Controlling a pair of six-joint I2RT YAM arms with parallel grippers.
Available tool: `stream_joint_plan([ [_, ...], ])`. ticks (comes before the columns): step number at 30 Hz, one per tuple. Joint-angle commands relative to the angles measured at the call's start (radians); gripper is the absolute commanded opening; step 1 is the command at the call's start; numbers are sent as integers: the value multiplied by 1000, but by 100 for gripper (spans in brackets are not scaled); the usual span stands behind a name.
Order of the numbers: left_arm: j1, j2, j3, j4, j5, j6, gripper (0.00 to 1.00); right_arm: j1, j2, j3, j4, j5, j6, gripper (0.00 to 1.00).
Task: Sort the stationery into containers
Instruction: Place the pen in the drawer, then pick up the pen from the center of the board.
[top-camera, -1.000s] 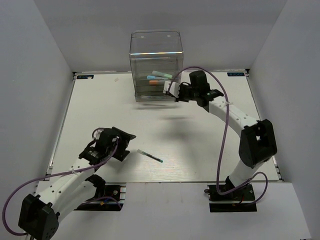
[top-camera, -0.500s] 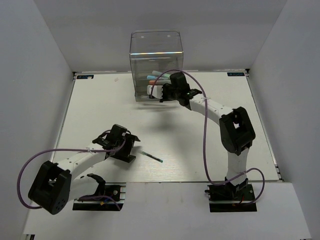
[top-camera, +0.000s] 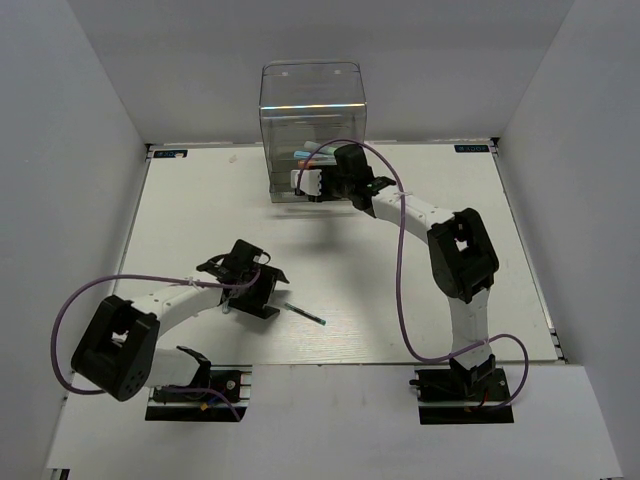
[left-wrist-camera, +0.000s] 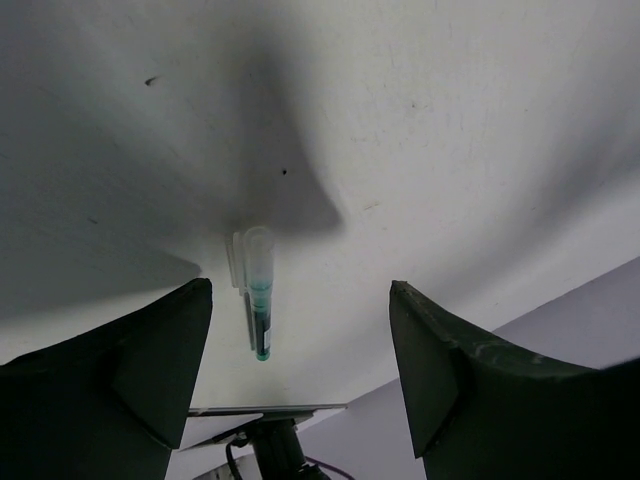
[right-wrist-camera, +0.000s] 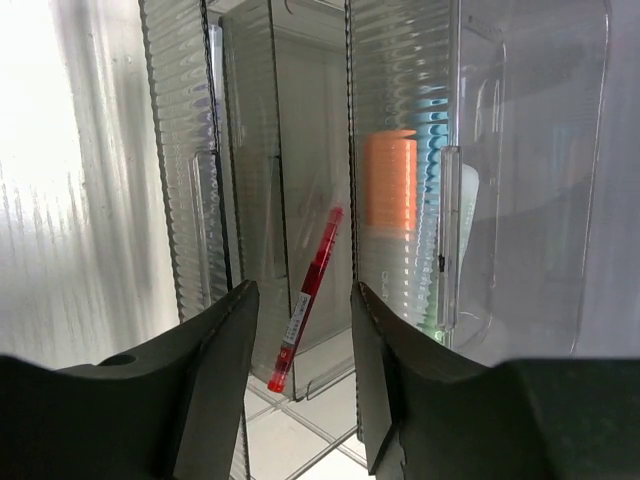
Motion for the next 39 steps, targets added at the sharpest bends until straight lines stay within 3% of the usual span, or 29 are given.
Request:
stream_joint_plan([
  [1, -6, 43, 54, -12, 56, 29, 81, 0, -44, 34, 38, -6, 27, 48],
  [3, -6, 63, 78, -22, 56, 43, 78, -3, -89, 16, 40, -32, 54, 43],
  [7, -26, 85, 101, -50, 66, 53, 72, -11, -190, -18, -23, -110, 171, 14],
  [8, -26, 97, 101, -59, 66, 53, 72, -10, -227, -32, -37, -118, 205, 12],
  [15, -66, 187, 186, -142, 56, 77, 69, -25, -478, -361, 81, -135, 309, 12],
  [22, -107, 304, 250, -193, 87, 125, 62, -65, -621, -530, 107, -104, 389, 15],
  [25, -126, 346, 259, -193, 87, 125, 55, -76, -683, -584, 101, -109, 404, 21],
  [30, -156, 395, 278, -193, 105, 125, 34, -91, -779, -682, 98, -120, 443, 45],
  [35, -165, 407, 287, -141, 124, 125, 17, -108, -871, -748, 99, -112, 461, 54],
  [36, -165, 407, 307, -141, 124, 125, 12, -106, -873, -778, 99, -107, 463, 59],
  [37, -165, 407, 319, -132, 113, 134, 10, -108, -893, -788, 96, -100, 472, 89],
  [39, -165, 407, 357, -101, 113, 144, 4, -114, -908, -831, 122, -36, 528, 90],
])
